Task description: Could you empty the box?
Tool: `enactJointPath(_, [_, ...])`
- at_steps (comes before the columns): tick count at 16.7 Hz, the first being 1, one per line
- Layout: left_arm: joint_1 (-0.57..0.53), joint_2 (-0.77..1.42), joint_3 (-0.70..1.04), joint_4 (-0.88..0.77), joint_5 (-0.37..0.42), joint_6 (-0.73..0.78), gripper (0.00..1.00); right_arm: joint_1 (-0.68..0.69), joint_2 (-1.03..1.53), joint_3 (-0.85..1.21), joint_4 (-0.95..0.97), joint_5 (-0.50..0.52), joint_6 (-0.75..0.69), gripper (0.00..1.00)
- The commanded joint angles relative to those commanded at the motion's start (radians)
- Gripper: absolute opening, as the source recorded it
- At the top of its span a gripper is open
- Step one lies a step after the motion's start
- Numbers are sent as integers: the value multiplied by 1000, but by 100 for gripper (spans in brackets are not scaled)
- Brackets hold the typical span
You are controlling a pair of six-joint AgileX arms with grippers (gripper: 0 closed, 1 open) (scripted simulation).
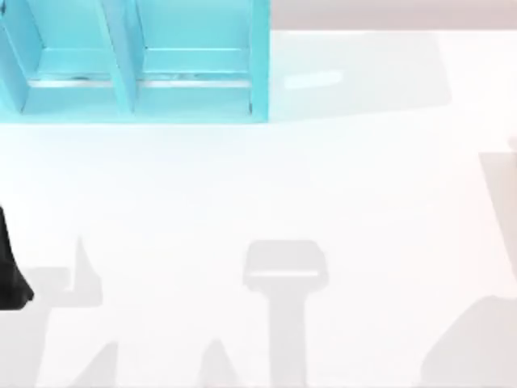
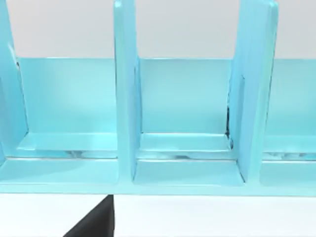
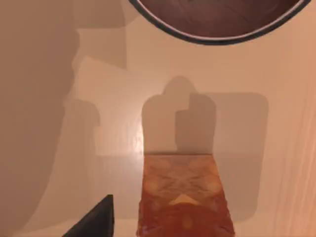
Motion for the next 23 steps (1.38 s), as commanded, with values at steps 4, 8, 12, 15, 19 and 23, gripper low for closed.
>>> enactJointPath(4, [0, 0, 0, 0, 0, 0, 100, -1, 24, -74, 99, 0, -2, 100])
enactJointPath(8, [0, 0, 0, 0, 0, 0, 100, 18, -29, -220, 188, 0, 17, 100])
enactJointPath(12, [0, 0, 0, 0, 0, 0, 100, 26, -38, -264, 223, 1, 27, 100])
enactJointPath(15, [0, 0, 0, 0, 0, 0, 100, 26, -38, -264, 223, 1, 27, 92])
enactJointPath(19, [0, 0, 0, 0, 0, 0, 100, 26, -38, -264, 223, 1, 27, 62])
enactJointPath(23, [0, 0, 0, 0, 0, 0, 100, 26, -38, -264, 223, 1, 27, 32])
